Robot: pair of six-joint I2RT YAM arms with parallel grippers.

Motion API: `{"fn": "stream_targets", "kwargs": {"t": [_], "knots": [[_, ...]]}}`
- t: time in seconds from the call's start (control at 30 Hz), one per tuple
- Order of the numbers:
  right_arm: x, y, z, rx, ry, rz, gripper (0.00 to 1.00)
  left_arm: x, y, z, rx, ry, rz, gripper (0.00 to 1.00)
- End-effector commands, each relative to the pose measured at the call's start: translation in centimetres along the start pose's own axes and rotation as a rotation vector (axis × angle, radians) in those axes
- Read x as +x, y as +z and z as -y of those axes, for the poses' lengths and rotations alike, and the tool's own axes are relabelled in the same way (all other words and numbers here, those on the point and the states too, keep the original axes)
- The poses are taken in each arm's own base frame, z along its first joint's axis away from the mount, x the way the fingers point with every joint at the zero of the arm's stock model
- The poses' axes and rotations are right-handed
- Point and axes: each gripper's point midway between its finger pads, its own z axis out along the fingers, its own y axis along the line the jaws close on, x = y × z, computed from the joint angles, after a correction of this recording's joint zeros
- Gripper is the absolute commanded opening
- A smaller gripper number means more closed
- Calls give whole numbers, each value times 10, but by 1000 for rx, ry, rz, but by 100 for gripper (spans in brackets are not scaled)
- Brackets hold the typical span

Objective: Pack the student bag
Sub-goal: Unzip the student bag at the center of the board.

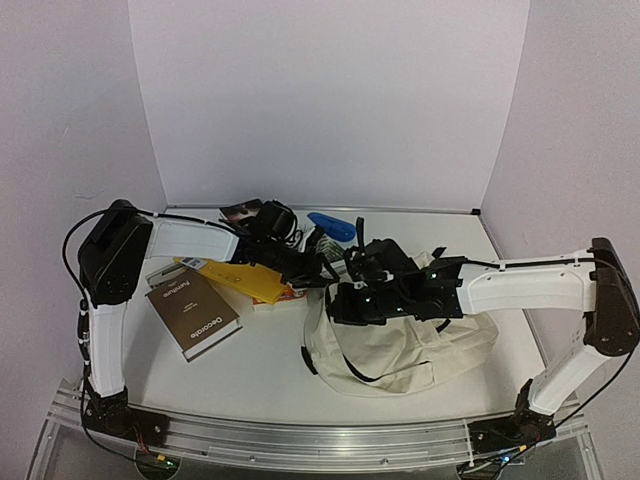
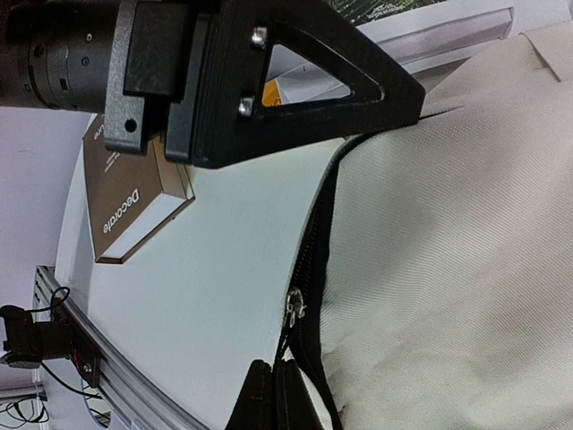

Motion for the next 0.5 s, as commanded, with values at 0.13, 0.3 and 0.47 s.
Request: {"fn": "stream_targets", "kwargs": {"t": [0.13, 0.3, 0.47], "knots": [[-5, -4, 1, 9, 5, 25, 0, -5, -8, 30, 83, 2, 33, 16], [-2, -4, 5, 18, -6, 25, 0, -12, -13, 40, 122, -6, 69, 0], [5, -4, 4, 7, -31, -14, 0, -29, -17, 31, 70, -5, 132, 0]]}}
